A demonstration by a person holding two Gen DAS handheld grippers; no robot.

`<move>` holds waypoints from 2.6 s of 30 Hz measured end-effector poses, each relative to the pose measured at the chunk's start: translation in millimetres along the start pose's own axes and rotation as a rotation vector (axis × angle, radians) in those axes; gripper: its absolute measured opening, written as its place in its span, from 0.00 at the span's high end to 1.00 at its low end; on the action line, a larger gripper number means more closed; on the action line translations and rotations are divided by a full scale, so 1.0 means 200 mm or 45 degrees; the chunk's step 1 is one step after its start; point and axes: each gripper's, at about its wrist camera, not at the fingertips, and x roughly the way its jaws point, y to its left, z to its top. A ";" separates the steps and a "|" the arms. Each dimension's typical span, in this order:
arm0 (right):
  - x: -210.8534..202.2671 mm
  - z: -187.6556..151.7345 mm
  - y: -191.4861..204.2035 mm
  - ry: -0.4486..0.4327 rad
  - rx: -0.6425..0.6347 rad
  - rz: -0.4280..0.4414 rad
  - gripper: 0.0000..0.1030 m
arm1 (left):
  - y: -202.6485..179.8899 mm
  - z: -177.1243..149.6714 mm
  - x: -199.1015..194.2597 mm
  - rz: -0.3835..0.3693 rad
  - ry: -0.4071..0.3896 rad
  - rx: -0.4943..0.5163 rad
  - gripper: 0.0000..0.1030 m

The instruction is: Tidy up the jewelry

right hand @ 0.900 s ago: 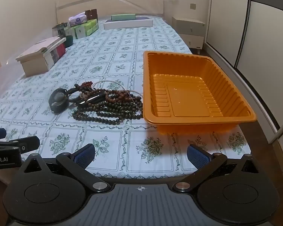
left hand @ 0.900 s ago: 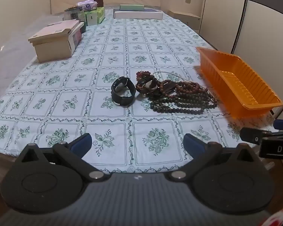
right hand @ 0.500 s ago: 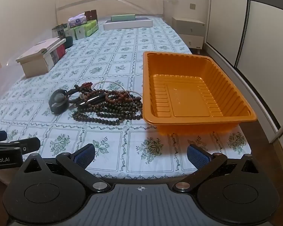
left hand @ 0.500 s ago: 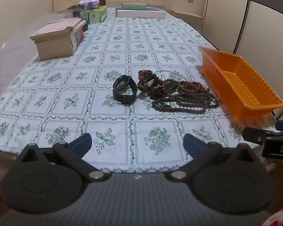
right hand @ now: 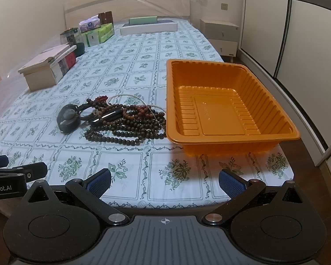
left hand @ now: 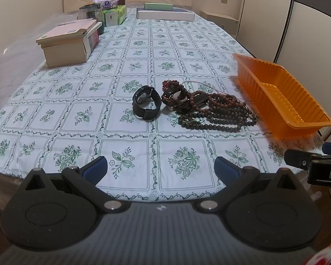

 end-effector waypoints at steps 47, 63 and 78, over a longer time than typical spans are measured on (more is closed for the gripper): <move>0.00 -0.01 0.01 0.004 0.003 0.001 0.00 | 0.00 0.00 0.00 -0.014 0.003 -0.020 0.01; 0.00 -0.01 0.01 0.004 0.009 0.000 0.00 | 0.00 -0.01 0.00 -0.016 0.003 -0.020 0.01; -0.06 0.03 -0.11 -0.119 0.087 -0.026 0.00 | 0.02 0.03 0.03 -0.036 0.006 -0.047 0.01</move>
